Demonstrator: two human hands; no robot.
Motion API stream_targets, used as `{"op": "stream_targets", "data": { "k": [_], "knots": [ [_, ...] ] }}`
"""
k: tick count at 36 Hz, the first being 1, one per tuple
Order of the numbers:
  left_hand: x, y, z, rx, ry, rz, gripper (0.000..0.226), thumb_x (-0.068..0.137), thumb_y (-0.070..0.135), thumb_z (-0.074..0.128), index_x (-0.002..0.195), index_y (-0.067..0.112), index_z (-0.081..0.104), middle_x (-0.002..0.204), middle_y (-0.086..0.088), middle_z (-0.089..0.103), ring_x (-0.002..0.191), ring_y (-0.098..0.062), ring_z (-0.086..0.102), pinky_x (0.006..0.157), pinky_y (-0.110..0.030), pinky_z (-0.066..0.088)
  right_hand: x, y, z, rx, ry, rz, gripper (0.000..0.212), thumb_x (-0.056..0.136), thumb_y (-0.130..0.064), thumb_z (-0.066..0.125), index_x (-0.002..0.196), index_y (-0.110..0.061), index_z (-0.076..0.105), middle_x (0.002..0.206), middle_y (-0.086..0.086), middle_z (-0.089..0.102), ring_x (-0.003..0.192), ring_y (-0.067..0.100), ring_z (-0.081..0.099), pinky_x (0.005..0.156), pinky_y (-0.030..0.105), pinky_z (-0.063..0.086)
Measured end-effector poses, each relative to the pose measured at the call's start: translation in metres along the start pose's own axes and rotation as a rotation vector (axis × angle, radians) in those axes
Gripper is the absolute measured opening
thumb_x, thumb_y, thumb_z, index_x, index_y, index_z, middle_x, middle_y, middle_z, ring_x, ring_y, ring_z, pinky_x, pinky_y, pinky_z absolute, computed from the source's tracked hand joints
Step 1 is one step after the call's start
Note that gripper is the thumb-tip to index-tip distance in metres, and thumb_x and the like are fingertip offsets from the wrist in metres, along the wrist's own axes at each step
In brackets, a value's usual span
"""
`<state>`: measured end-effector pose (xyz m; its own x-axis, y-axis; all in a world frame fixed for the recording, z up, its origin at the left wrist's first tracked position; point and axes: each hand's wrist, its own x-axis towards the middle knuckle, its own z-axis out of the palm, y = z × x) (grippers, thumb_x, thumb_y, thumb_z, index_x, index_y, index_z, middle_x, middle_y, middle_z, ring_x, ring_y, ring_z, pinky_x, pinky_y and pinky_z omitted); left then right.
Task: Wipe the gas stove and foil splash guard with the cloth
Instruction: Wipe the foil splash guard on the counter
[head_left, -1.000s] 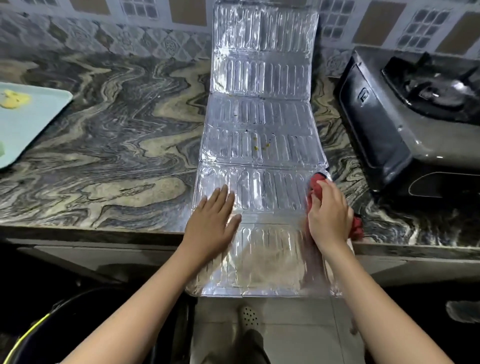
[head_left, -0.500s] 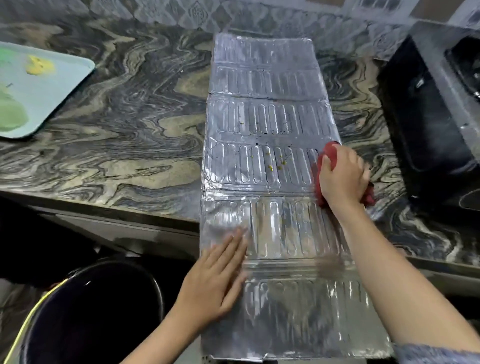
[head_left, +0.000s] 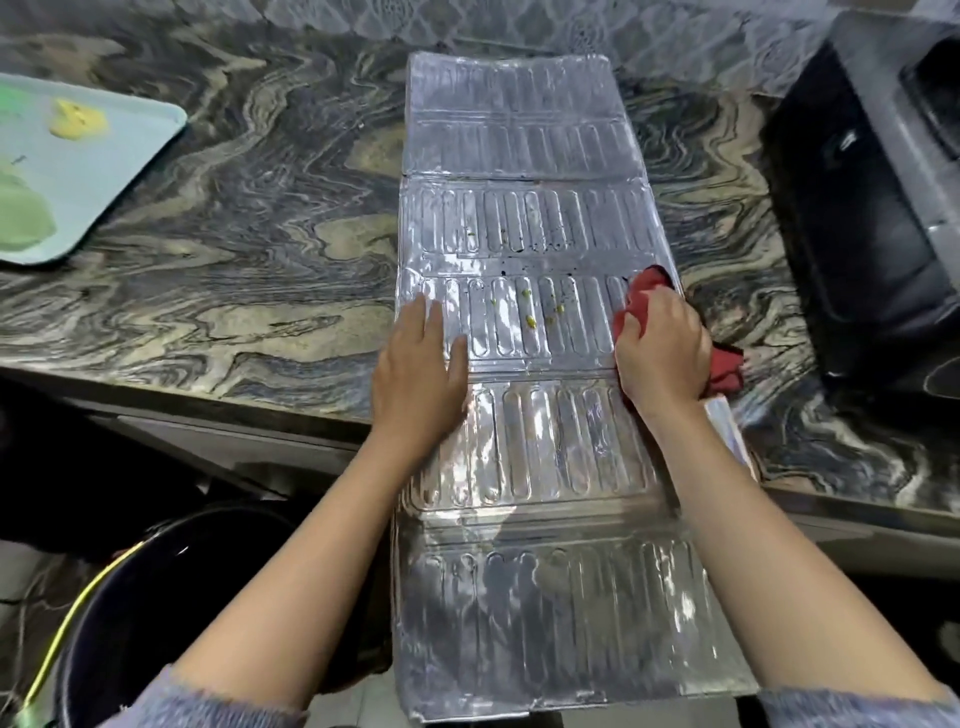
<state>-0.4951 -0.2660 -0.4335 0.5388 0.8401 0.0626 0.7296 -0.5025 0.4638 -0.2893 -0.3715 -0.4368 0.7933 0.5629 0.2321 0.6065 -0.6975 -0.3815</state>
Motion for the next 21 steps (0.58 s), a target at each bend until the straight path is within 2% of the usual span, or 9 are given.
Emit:
{"op": "stream_targets", "data": {
  "k": [3, 5, 12, 21],
  "knots": [
    [0.005, -0.003, 0.007, 0.077, -0.068, -0.036, 0.064, 0.097, 0.045, 0.021, 0.148, 0.009, 0.007, 0.158, -0.006, -0.002, 0.145, -0.017, -0.005, 0.115, -0.034, -0.003, -0.012, 0.005, -0.003, -0.013, 0.022, 0.035, 0.031, 0.088, -0.022, 0.049, 0.116, -0.010, 0.051, 0.131, 0.009, 0.053, 0.123, 0.028, 0.043, 0.102, 0.043, 0.030],
    [0.002, -0.006, 0.011, 0.118, -0.091, -0.013, 0.066, 0.097, 0.048, 0.017, 0.148, 0.009, 0.003, 0.157, -0.005, -0.007, 0.144, -0.016, -0.009, 0.114, -0.031, -0.007, -0.020, 0.009, -0.006, -0.022, 0.023, 0.047, 0.031, 0.088, -0.024, 0.049, 0.116, -0.011, 0.051, 0.131, 0.007, 0.053, 0.123, 0.028, 0.043, 0.101, 0.043, 0.029],
    [-0.005, -0.016, 0.012, 0.184, -0.158, 0.084, 0.072, 0.095, 0.053, 0.016, 0.148, 0.008, 0.000, 0.157, -0.008, -0.007, 0.144, -0.017, -0.010, 0.119, -0.037, -0.001, -0.032, 0.008, -0.020, -0.027, -0.046, -0.009, 0.033, 0.091, -0.030, 0.046, 0.121, -0.015, 0.051, 0.131, 0.005, 0.054, 0.122, 0.026, 0.043, 0.100, 0.042, 0.028],
    [-0.017, -0.024, 0.013, 0.207, -0.159, 0.140, 0.079, 0.088, 0.059, 0.011, 0.148, 0.008, 0.004, 0.157, -0.007, -0.002, 0.145, -0.017, -0.004, 0.119, -0.039, 0.005, -0.054, -0.047, -0.005, 0.063, -0.213, -0.202, 0.041, 0.091, -0.032, 0.048, 0.130, -0.020, 0.049, 0.141, -0.002, 0.046, 0.129, 0.021, 0.039, 0.104, 0.037, 0.025]
  ]
}}
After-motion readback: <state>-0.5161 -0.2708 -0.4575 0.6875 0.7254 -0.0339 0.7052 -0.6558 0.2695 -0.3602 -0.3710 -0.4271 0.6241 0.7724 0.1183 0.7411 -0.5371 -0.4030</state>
